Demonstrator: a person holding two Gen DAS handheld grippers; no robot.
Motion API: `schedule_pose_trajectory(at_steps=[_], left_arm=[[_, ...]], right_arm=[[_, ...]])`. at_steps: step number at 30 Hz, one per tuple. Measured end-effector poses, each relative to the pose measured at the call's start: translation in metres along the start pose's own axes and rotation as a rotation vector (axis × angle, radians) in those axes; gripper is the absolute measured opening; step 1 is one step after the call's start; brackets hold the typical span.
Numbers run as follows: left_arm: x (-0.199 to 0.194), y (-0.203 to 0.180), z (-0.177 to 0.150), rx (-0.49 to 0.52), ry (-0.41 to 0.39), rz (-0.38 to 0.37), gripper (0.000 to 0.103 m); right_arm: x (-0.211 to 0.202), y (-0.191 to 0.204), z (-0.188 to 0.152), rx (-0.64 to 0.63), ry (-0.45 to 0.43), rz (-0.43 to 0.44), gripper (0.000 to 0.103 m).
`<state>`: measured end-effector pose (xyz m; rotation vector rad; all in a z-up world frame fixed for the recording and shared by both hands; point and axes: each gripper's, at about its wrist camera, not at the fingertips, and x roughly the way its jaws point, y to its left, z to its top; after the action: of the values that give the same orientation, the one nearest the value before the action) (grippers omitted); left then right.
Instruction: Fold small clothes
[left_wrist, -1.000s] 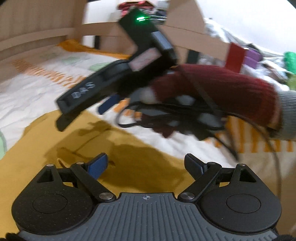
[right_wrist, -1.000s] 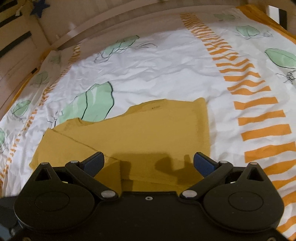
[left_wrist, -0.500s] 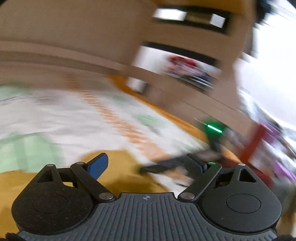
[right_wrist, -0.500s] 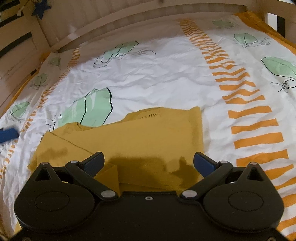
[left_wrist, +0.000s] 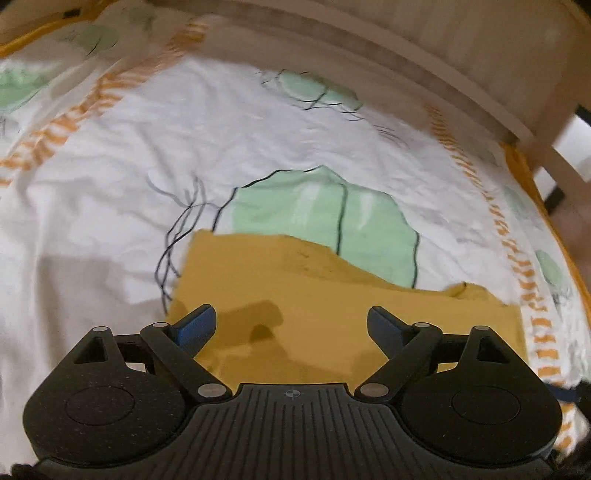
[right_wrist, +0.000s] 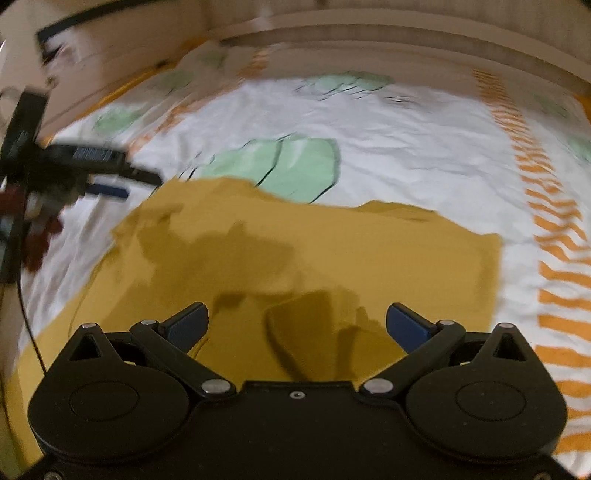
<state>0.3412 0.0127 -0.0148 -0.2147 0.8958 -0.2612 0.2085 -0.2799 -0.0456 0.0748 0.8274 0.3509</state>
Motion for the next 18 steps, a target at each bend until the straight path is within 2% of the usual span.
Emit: schedule_pose_trajectory(at_steps=[2,4,5,6,7,8,9,11,13,18], left_arm=[[0.001,0.004,0.004,-0.009,-0.005,0.023,0.089],[0.004,0.004,0.006,-0.003,-0.017,0.045,0.089],[0.003,0.005,0.007,-0.001,-0.022,0.055,0.089],[0.002,0.009,0.006,-0.001,-0.026,0.064,0.089],[-0.002,0.013,0.006,-0.003,-0.030,0.069,0.089],[-0.003,0.015,0.006,-0.010,-0.033,0.072,0.089],[-0.004,0.018,0.007,-0.020,-0.036,0.074,0.089],[-0.008,0.023,0.007,-0.036,-0.042,0.077,0.089],[-0.011,0.028,0.010,-0.053,-0.051,0.086,0.089],[-0.013,0.038,0.013,-0.081,-0.053,0.104,0.089]], right_arm=[[0.005,0.005,-0.002,-0.034,0.017,-0.007,0.101],[0.009,0.006,-0.004,-0.056,0.027,-0.019,0.092],[0.010,0.006,-0.004,-0.059,0.032,-0.028,0.076],[0.011,0.005,-0.005,-0.060,0.041,-0.037,0.065],[0.012,0.003,-0.006,-0.062,0.052,-0.048,0.061],[0.014,0.003,-0.007,-0.066,0.062,-0.061,0.050],[0.015,0.002,-0.008,-0.070,0.073,-0.075,0.032],[0.015,0.001,-0.009,-0.076,0.083,-0.090,0.015],[0.013,0.000,-0.009,-0.087,0.077,-0.095,0.010],[0.001,-0.011,0.001,-0.044,0.008,-0.117,0.008]])
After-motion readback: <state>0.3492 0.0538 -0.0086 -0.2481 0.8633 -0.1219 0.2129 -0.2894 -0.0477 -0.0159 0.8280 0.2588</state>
